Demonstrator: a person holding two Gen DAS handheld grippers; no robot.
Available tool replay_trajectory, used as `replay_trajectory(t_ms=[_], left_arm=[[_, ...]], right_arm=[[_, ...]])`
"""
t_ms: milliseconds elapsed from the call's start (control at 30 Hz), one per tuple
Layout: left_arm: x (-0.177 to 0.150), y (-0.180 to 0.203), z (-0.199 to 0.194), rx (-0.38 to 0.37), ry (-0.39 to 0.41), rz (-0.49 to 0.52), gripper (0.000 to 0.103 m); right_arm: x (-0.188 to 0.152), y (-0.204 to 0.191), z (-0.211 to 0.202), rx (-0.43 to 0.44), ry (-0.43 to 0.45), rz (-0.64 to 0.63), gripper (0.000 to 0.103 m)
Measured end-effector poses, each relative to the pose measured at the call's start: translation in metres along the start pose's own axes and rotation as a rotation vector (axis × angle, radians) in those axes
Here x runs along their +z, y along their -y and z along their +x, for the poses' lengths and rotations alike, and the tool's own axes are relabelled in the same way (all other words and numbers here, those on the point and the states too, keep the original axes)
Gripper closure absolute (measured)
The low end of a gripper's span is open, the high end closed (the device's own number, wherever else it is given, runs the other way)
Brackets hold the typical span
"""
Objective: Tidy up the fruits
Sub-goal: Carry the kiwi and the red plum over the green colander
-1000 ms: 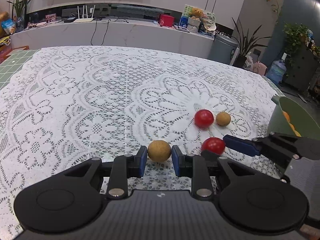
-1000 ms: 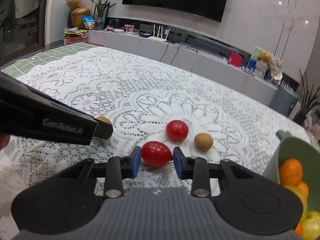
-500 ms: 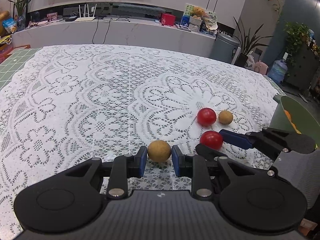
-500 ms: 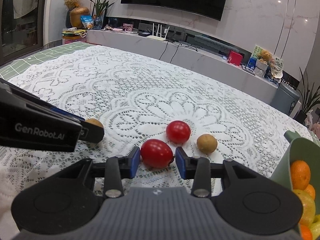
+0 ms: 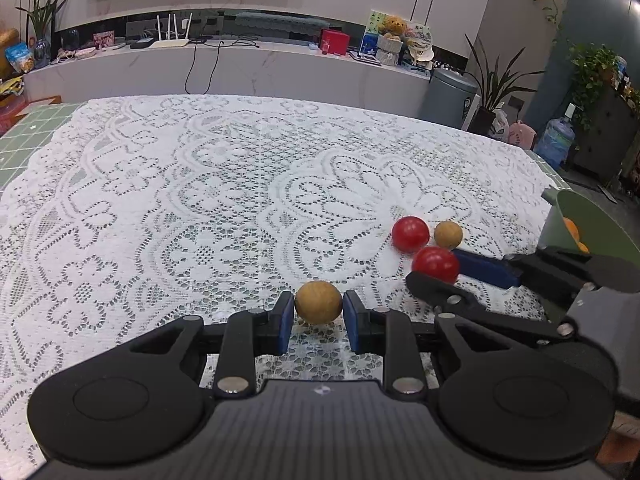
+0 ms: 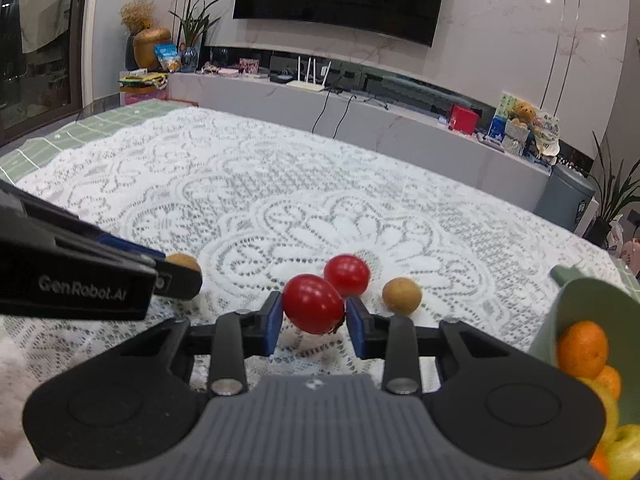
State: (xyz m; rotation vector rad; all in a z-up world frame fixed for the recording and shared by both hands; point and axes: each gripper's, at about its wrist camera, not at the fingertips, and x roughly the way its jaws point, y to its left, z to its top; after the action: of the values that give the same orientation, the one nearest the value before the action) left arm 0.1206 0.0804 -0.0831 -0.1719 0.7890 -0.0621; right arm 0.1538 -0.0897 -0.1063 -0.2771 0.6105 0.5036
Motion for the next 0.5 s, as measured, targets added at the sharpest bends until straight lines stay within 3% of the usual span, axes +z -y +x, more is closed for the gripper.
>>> replay_trajectory(t_ms=[500], left_arm=[[0.016, 0.048, -0.039, -0.107, 0.04, 0.098, 0.079]], right_arm=[[0.018, 0.052, -0.09, -0.072, 0.097, 0.092, 0.072]])
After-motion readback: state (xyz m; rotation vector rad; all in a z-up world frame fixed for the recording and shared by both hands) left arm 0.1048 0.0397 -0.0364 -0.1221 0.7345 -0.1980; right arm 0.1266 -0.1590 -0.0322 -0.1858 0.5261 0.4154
